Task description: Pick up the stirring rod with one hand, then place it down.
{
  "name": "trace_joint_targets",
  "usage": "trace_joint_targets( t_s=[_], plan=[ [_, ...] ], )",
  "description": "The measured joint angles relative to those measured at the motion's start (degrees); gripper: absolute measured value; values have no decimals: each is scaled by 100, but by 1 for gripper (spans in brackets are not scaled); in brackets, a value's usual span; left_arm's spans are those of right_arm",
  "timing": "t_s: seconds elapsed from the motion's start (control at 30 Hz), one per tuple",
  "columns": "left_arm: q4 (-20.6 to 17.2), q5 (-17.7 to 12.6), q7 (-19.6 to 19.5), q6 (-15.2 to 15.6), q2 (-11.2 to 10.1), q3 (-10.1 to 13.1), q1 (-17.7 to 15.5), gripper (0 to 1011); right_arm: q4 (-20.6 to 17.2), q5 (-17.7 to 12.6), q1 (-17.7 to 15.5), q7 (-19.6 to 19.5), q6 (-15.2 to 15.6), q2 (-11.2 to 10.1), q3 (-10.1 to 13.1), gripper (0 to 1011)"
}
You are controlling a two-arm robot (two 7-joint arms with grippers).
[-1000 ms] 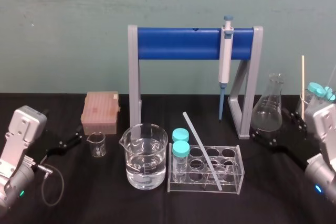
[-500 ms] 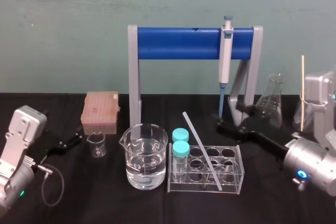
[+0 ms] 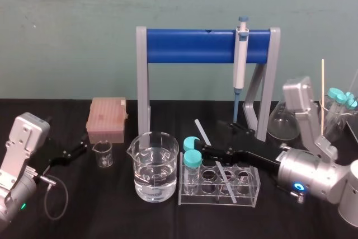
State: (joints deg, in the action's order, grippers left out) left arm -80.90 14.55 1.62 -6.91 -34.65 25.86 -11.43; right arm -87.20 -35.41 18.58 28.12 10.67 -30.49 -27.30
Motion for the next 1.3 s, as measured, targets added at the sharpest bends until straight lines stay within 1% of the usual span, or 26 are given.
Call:
trace_joint_targets(
  t_s=[0.13,0.23,0.47,0.6,0.93,1.23,1.3],
  plan=[
    [0,0,0,0,0,0,0,1000,203,123,205,64,4,99,-134,1003],
    [0,0,0,0,0,0,0,1000,411,242,384,95,-35,214,-233,1002],
    [0,0,0,0,0,0,0,1000,730,421,623,157,-118,398,-350,1003],
    [0,0,0,0,0,0,0,1000,865,524,708,181,-137,461,-403,1003],
    [0,0,0,0,0,0,0,1000,953,772,762,203,-226,520,-449,1003],
    [0,0,0,0,0,0,0,1000,953,761,761,201,-224,518,-447,1003],
    [0,0,0,0,0,0,0,1000,953,758,760,201,-221,517,-446,980]
  ],
)
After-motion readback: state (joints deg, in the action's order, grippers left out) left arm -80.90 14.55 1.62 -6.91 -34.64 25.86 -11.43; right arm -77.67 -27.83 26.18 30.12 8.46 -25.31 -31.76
